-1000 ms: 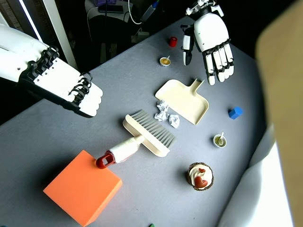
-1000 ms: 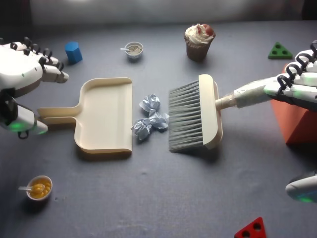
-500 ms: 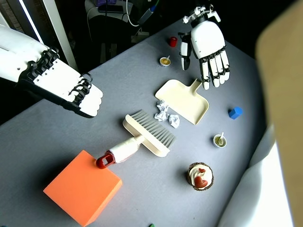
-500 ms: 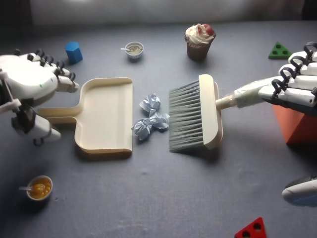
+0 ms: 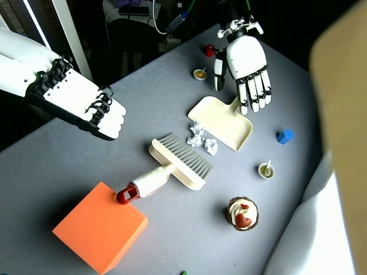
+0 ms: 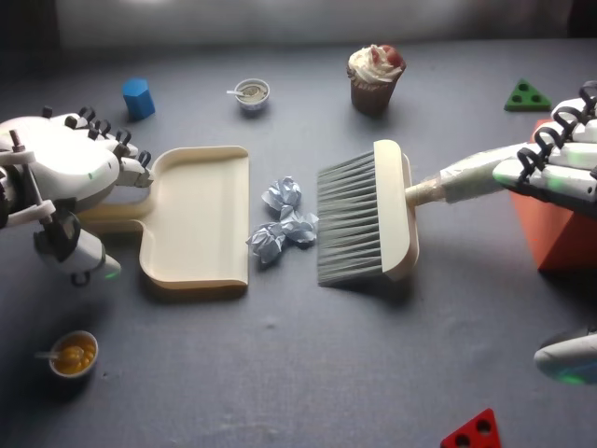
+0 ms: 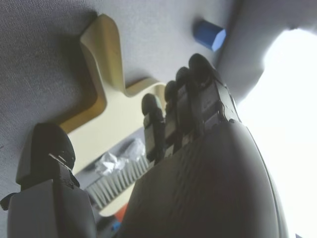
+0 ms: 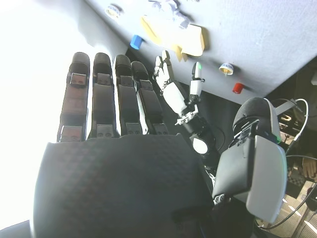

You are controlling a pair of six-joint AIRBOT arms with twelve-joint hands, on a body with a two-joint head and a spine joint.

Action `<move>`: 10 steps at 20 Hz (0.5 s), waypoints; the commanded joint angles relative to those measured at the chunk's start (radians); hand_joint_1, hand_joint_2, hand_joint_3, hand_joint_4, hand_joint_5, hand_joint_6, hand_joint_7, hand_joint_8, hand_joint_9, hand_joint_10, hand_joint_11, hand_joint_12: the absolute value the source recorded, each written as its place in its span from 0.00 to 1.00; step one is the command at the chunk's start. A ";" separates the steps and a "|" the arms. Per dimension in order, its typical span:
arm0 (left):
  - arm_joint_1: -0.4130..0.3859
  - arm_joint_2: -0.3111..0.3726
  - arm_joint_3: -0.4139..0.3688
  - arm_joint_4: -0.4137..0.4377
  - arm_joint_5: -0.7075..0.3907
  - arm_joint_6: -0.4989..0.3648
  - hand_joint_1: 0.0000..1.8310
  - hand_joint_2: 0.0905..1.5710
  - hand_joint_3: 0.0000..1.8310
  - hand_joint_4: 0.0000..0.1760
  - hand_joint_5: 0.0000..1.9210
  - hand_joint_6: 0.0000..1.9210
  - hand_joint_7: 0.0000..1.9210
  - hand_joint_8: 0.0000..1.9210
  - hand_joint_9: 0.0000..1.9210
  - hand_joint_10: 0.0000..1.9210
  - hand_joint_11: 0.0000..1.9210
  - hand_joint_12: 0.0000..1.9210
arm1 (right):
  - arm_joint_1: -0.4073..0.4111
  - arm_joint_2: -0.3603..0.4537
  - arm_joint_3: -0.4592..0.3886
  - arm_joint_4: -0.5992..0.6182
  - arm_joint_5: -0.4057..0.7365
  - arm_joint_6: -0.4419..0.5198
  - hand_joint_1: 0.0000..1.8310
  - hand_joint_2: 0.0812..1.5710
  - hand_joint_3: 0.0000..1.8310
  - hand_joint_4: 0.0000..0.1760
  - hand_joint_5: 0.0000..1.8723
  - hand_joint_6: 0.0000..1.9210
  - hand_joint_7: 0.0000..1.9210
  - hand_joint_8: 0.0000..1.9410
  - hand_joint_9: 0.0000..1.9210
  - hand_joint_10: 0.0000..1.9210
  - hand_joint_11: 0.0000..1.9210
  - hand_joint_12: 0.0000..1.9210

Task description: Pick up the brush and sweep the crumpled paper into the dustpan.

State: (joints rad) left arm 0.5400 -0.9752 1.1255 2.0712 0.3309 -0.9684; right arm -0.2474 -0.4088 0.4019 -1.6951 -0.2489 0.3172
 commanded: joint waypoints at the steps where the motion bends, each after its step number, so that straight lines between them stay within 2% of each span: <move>1: -0.006 0.001 0.011 0.022 0.076 0.005 0.45 0.62 0.00 0.33 0.18 0.00 0.09 0.00 0.08 0.00 0.00 0.20 | 0.006 0.001 -0.007 -0.031 -0.073 0.002 0.00 0.57 0.00 0.00 0.09 0.00 0.10 0.00 0.10 0.00 0.09 0.00; 3: -0.008 0.001 0.020 0.021 0.077 0.005 0.44 0.63 0.00 0.35 0.17 0.00 0.09 0.00 0.08 0.00 0.00 0.19 | 0.001 -0.002 -0.016 -0.041 -0.109 0.004 0.00 0.58 0.00 0.00 0.09 0.00 0.10 0.00 0.09 0.00 0.09 0.00; 4: -0.008 0.000 0.022 0.021 0.077 0.005 0.42 0.63 0.00 0.40 0.17 0.00 0.09 0.00 0.08 0.00 0.00 0.21 | 0.000 -0.002 -0.018 -0.041 -0.111 0.008 0.00 0.58 0.01 0.00 0.09 0.00 0.10 0.00 0.10 0.00 0.09 0.00; 6: -0.006 -0.001 0.029 0.012 0.079 0.010 0.43 0.62 0.00 0.39 0.18 0.00 0.10 0.00 0.09 0.00 0.00 0.21 | -0.001 -0.002 -0.020 -0.041 -0.116 0.017 0.00 0.58 0.00 0.00 0.09 0.00 0.10 0.00 0.10 0.00 0.10 0.01; 8: -0.007 -0.002 0.035 0.009 0.079 0.014 0.44 0.62 0.00 0.32 0.19 0.00 0.09 0.00 0.08 0.00 0.00 0.20 | -0.004 -0.002 -0.020 -0.069 -0.105 0.017 0.00 0.58 0.00 0.00 0.10 0.00 0.11 0.00 0.10 0.00 0.09 0.00; 10: -0.013 -0.007 0.047 0.012 0.079 0.018 0.44 0.63 0.00 0.35 0.19 0.00 0.09 0.00 0.08 0.00 0.00 0.19 | -0.005 -0.005 -0.020 -0.082 -0.113 0.020 0.00 0.58 0.00 0.00 0.10 0.00 0.11 0.00 0.11 0.01 0.11 0.01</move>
State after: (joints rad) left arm 0.5365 -0.9833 1.1679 2.0560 0.3313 -0.9573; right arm -0.2546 -0.4160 0.3866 -1.7443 -0.3328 0.3405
